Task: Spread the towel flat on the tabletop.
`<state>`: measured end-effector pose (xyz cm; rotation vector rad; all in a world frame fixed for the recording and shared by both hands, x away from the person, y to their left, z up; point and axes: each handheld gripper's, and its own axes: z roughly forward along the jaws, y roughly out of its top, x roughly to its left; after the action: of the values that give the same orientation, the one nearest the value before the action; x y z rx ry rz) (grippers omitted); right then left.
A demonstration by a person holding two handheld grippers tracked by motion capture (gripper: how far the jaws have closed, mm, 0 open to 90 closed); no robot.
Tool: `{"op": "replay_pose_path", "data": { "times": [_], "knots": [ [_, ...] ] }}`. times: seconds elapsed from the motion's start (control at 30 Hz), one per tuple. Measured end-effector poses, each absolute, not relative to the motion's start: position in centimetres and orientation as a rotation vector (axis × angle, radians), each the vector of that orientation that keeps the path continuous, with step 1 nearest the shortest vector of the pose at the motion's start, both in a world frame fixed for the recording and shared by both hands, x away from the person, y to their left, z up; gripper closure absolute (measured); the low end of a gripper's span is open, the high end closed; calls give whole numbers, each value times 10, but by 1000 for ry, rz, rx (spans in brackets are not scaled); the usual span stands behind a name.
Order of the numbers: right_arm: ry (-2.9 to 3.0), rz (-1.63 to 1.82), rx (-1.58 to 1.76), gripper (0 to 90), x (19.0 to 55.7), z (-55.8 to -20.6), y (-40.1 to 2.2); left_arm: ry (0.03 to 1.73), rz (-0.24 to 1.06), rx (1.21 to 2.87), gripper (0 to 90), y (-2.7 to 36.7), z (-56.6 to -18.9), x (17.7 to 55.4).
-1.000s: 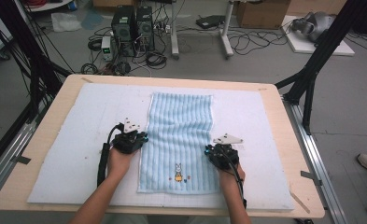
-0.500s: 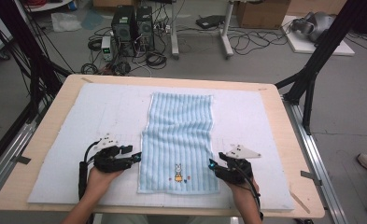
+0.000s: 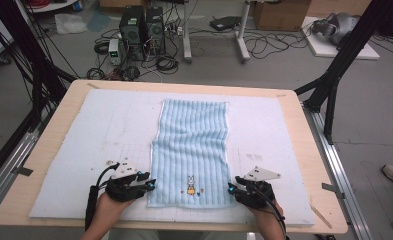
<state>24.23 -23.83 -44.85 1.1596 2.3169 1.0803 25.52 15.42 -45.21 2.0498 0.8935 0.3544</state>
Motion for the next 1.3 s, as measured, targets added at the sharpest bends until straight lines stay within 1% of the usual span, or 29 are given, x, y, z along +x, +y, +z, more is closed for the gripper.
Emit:
{"op": "replay_pose_path", "data": {
  "times": [0.07, 0.13, 0.17, 0.2, 0.27, 0.47, 0.6, 0.77, 0.8, 0.83, 0.87, 0.9, 0.93, 1.0, 1.03, 1.13, 1.3],
  "knots": [
    [2320, 1080, 1156, 653, 243, -449, -238, 877, 396, 2064, 662, 151, -452, 253],
    [2323, 1078, 1158, 720, 242, -449, -238, 856, 393, 2072, 699, 151, -452, 252],
    [2330, 1080, 1151, 771, 242, -449, -237, 840, 384, 2077, 750, 151, -452, 252],
    [2339, 1079, 1141, 814, 241, -448, -235, 815, 375, 2086, 834, 150, -452, 251],
    [2350, 1067, 1123, 852, 239, -448, -232, 812, 380, 2090, 868, 150, -452, 250],
    [2394, 1056, 1094, 866, 226, -444, -233, 871, 238, 2040, 874, 165, -451, 245],
    [2411, 1079, 1058, 866, 205, -438, -233, 832, 196, 2046, 874, 171, -447, 230],
    [2435, 1086, 1047, 865, 179, -435, -238, 777, 106, 2027, 873, 179, -450, 209],
    [2440, 1085, 1051, 867, 173, -435, -239, 764, 111, 2041, 871, 179, -451, 206],
    [2434, 1076, 1050, 835, 169, -434, -239, 758, 118, 2044, 862, 180, -451, 205],
    [2421, 1079, 1060, 751, 168, -434, -240, 754, 128, 2038, 818, 180, -452, 205],
    [2394, 1097, 1093, 677, 169, -432, -242, 793, 142, 2014, 683, 181, -452, 208],
    [2355, 1126, 1130, 666, 171, -430, -245, 813, 150, 1988, 572, 181, -451, 210],
    [2310, 1153, 1150, 652, 176, -428, -247, 823, 185, 1947, 516, 183, -448, 214],
    [2296, 1156, 1153, 654, 179, -428, -247, 832, 190, 1918, 493, 184, -446, 217],
    [2270, 1147, 1158, 655, 192, -429, -241, 844, 220, 1861, 480, 187, -442, 227],
    [2264, 1131, 1154, 659, 225, -433, -223, 871, 271, 1814, 481, 188, -437, 252]
  ]
}}
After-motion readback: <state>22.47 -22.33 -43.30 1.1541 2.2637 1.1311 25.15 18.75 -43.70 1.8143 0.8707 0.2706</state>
